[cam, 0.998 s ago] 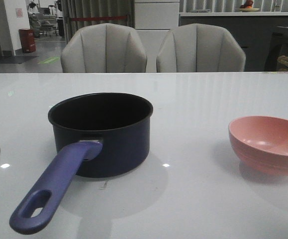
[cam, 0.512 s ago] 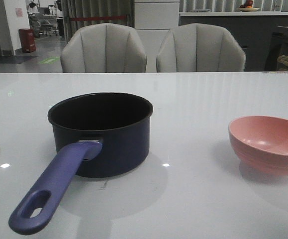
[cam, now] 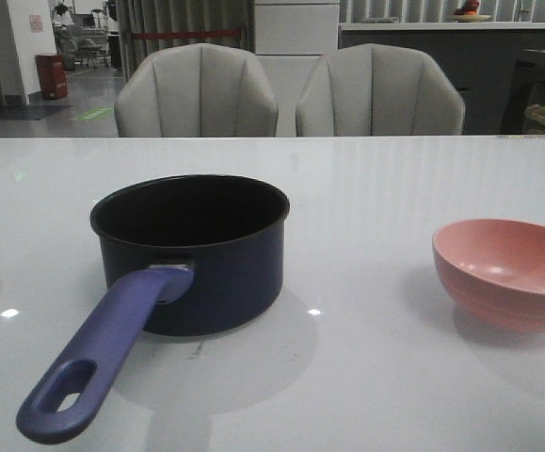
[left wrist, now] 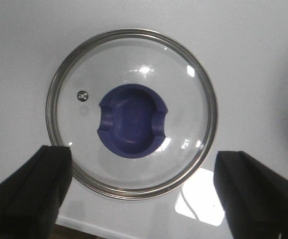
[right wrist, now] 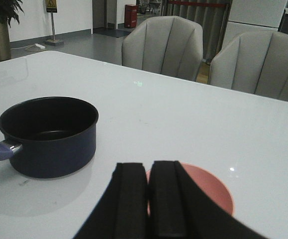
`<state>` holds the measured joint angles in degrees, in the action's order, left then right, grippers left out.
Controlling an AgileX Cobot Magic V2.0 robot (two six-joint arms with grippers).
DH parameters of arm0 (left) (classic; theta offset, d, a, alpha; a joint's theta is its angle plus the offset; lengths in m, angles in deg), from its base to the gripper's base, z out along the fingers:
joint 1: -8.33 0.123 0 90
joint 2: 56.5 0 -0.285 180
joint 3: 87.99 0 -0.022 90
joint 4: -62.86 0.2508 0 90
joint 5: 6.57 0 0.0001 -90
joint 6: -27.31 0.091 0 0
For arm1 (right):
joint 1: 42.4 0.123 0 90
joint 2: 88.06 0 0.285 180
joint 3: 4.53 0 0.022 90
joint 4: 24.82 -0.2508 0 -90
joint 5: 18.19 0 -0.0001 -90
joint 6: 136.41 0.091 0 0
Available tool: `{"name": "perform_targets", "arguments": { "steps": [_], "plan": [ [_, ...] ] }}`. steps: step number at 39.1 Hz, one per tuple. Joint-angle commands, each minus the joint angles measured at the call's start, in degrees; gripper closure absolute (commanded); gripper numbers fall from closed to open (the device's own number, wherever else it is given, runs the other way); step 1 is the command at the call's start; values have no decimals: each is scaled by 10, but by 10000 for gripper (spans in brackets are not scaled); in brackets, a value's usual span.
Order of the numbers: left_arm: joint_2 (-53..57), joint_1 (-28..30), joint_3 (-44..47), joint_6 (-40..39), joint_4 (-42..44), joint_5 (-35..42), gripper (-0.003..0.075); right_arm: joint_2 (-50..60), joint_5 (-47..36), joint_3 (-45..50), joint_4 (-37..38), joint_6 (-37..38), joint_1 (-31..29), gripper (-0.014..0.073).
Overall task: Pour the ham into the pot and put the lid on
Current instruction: 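Lower the left gripper to the glass lid knob and grasp it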
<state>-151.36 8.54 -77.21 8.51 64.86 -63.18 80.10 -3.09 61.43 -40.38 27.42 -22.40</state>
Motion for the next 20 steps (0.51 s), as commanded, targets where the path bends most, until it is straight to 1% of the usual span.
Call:
{"name": "perform_targets", "arguments": {
  "steps": [1,8,12,20],
  "plan": [
    [-26,16,-43,18,-7,-22,113,-6,-42,-16,0,-5,1,428],
    [-103,21,-92,41,-27,-47,113,-6,-42,-16,0,-5,1,428],
    [-137,21,-105,48,-39,-49,113,-6,-42,-16,0,-5,1,428],
    [-171,22,-111,53,-30,-55,113,-6,-42,-16,0,-5,1,428]
  ]
}}
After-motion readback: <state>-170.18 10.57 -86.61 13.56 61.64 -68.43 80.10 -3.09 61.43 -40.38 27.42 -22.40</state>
